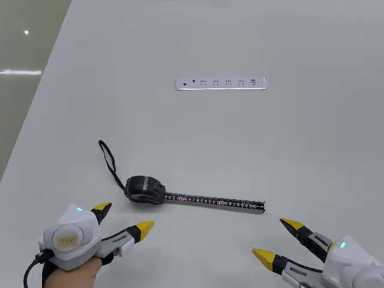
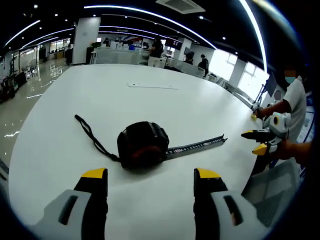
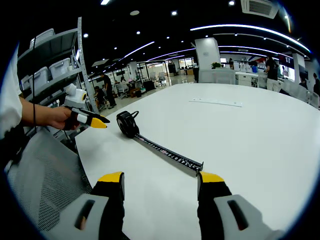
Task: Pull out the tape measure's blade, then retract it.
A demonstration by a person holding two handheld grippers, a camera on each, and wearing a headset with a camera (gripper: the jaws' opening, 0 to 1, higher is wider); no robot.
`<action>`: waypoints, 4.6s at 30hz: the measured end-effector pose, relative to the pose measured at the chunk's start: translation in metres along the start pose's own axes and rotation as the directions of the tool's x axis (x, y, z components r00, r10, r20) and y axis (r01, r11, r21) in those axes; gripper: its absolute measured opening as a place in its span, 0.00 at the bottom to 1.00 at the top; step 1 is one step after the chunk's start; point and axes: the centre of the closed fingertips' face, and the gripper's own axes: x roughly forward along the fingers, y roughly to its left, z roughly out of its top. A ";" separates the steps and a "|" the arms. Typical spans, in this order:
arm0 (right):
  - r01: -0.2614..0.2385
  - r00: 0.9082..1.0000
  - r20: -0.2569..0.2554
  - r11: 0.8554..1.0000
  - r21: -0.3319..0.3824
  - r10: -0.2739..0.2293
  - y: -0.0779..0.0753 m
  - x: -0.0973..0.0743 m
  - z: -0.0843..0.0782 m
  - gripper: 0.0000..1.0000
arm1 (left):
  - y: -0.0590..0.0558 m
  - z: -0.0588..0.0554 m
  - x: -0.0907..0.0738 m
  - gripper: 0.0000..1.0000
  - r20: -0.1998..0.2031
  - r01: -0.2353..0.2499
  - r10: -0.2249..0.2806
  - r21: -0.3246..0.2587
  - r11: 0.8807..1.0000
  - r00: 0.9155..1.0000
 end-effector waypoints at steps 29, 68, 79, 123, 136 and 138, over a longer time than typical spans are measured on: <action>-0.013 1.000 -0.001 1.000 -0.010 0.013 -0.008 0.010 0.004 0.59 | -0.003 0.014 0.024 0.73 0.003 -0.052 0.053 -0.070 0.996 0.999; -0.050 0.998 -0.029 0.998 -0.033 0.049 -0.027 0.027 0.005 0.58 | -0.001 0.015 0.044 0.74 -0.035 -0.142 0.138 -0.146 0.979 0.990; -0.055 0.998 -0.039 0.998 -0.035 0.054 -0.030 0.030 0.001 0.56 | -0.003 0.019 0.052 0.75 -0.037 -0.147 0.143 -0.155 0.977 0.989; -0.054 0.998 -0.032 0.999 -0.007 0.054 -0.038 0.031 -0.004 0.54 | 0.007 0.019 0.068 0.75 -0.068 -0.270 0.262 -0.209 0.940 0.963; -0.055 0.998 -0.028 0.998 0.000 0.055 -0.038 0.033 -0.004 0.54 | 0.012 0.020 0.070 0.73 -0.067 -0.317 0.311 -0.236 0.918 0.948; -0.054 0.998 -0.026 0.999 0.001 0.054 -0.039 0.033 -0.004 0.54 | 0.013 0.020 0.070 0.73 -0.067 -0.322 0.315 -0.239 0.916 0.947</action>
